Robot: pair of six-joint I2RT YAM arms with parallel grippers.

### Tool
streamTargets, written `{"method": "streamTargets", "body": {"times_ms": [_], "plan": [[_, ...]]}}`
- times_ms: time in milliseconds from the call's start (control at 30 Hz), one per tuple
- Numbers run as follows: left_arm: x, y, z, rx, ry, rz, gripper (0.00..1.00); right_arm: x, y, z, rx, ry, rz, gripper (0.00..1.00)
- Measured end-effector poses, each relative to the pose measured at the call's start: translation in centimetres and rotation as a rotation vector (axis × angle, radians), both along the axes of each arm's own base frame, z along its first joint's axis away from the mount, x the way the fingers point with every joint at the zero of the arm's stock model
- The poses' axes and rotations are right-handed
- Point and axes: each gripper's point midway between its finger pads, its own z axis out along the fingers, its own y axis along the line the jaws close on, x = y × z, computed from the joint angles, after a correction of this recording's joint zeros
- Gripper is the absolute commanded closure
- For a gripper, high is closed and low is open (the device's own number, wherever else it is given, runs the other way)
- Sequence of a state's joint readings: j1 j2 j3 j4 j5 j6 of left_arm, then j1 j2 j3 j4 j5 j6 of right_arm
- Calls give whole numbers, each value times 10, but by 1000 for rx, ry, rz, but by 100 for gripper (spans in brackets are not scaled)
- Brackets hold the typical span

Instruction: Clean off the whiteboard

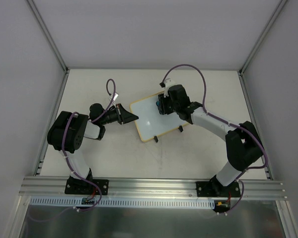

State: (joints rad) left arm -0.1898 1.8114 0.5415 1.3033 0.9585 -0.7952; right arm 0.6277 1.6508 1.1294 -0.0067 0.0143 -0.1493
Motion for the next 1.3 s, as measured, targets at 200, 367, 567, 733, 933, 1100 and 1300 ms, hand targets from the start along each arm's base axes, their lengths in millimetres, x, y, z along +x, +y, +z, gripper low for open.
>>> {"method": "streamTargets", "body": {"times_ms": [200, 367, 567, 733, 933, 1100, 1300], "plan": [[0, 0, 0, 0, 1, 0, 100, 15, -20, 2, 44, 21, -32, 100], [0, 0, 0, 0, 1, -1, 100, 34, -50, 4, 60, 20, -105, 100], [0, 0, 0, -1, 1, -2, 100, 47, -74, 5, 70, 19, -167, 100], [0, 0, 0, -1, 1, -2, 100, 53, -83, 5, 84, 25, -198, 100], [-1, 0, 0, -1, 0, -3, 100, 64, -109, 4, 96, 30, -269, 100], [-1, 0, 0, -2, -1, -4, 100, 69, -122, 4, 101, 33, -304, 100], [-1, -1, 1, -2, -2, -7, 100, 69, -122, 3, 99, 42, -303, 100]]}}
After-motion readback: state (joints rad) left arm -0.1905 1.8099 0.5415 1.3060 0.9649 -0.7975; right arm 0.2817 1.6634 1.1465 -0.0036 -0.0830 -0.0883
